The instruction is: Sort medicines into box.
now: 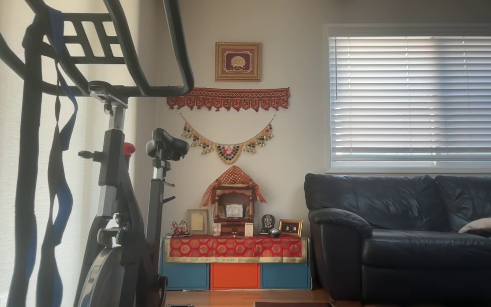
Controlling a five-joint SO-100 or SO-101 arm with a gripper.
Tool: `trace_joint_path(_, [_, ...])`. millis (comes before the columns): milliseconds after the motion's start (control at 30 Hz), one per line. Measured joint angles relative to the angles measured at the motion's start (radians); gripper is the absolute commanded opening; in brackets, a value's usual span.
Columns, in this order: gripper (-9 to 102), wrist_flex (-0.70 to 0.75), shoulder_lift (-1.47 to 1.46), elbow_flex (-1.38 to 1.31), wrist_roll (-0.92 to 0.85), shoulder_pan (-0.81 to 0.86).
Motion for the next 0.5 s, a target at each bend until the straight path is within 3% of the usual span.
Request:
trace_joint_path(167, [1,-0.132,0.072,0.117,0.040,0.012])
trace_joint_path(500, [1,-0.239,0.123,0.227,0.040,0.026])
